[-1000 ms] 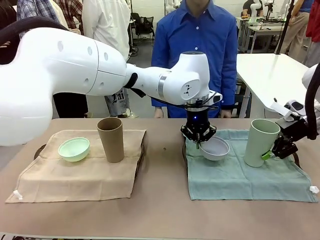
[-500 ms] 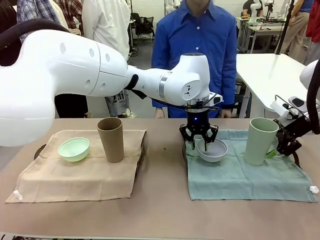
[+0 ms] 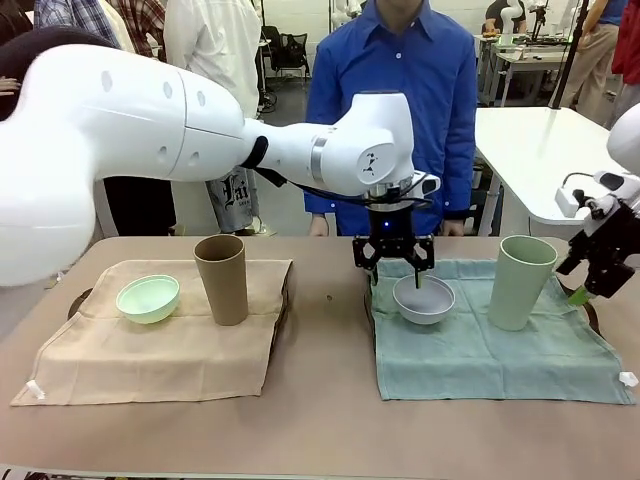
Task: Set up a tray with a mat and arrange the tableware.
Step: Place the Picnic Bowl and Reusable plastic cup back onto the Handle tray in front of the human's position.
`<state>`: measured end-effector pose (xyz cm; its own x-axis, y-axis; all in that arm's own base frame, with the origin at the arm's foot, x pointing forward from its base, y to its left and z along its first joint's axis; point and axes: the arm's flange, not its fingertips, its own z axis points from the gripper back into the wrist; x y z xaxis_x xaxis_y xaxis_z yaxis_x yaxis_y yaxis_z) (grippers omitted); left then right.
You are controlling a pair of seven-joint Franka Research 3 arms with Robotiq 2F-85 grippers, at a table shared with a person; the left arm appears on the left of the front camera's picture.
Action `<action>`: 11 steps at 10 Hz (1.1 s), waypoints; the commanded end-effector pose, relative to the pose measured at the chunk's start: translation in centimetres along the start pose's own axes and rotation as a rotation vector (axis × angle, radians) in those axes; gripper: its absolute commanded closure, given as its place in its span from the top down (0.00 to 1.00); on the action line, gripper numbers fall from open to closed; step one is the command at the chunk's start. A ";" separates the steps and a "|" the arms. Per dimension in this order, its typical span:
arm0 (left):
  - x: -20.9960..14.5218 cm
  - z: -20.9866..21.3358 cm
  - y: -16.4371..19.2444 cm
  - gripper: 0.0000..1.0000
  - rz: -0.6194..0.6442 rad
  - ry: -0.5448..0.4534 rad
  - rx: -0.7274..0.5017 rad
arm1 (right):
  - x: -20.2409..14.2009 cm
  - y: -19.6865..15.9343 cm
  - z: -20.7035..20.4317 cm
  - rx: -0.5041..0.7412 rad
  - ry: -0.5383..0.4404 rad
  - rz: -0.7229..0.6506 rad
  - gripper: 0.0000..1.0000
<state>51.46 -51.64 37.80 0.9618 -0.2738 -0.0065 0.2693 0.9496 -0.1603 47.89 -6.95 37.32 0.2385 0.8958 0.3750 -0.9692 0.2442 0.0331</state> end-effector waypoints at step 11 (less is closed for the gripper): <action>-8.8 20.8 1.3 1.00 -0.044 -0.134 0.260 | 13.0 9.2 17.8 -0.313 0.210 -0.752 0.99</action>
<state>45.16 -45.47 56.97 0.9373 -0.3309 0.1092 0.3258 0.9434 0.0619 41.50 -0.49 57.57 0.8500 0.5033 0.1554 -0.4944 0.8641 -0.0943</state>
